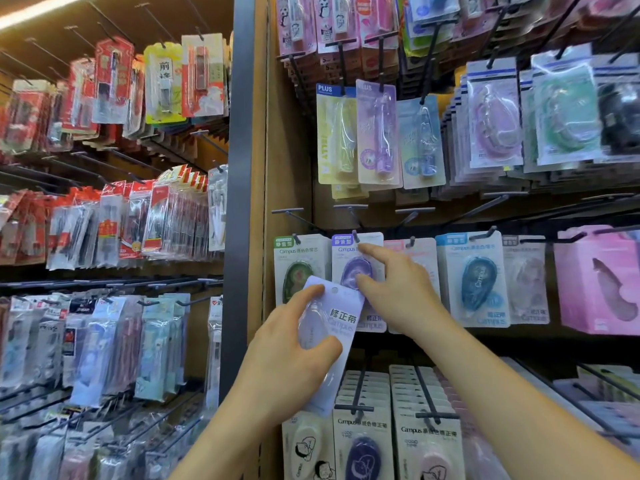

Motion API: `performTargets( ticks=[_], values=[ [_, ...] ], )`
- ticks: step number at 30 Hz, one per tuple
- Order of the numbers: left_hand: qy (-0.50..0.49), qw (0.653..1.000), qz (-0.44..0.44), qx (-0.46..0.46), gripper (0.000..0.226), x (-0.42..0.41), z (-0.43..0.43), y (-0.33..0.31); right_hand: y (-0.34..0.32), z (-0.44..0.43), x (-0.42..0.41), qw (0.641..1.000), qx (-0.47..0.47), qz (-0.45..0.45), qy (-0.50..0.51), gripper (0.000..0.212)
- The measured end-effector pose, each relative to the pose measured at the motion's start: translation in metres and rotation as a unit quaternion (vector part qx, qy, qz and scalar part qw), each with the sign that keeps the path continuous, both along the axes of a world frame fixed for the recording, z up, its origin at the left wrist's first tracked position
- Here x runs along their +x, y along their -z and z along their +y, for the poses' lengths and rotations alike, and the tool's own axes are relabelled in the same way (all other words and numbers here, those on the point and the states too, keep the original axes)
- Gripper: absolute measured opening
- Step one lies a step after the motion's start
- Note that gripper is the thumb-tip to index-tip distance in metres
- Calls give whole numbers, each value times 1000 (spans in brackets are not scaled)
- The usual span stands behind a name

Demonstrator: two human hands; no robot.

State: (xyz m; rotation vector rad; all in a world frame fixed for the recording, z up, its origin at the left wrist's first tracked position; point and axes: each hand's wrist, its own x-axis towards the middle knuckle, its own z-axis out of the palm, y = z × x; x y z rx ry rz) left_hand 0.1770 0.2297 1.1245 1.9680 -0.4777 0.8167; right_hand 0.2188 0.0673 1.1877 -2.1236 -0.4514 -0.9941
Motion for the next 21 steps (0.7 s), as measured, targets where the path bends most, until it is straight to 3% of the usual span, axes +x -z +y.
performTargets(
  ticks=[8, 16, 21],
  values=[
    [-11, 1000, 18, 16, 72, -2, 1, 0, -9, 0, 3, 974, -178, 19, 139, 56],
    [-10, 1000, 10, 1, 62, -2, 6, -4, -16, 6, 23, 950, -228, 64, 202, 64],
    [-6, 1000, -4, -1, 56, 2, 6, -6, -23, 6, 19, 945, -241, 131, 179, 77]
  ],
)
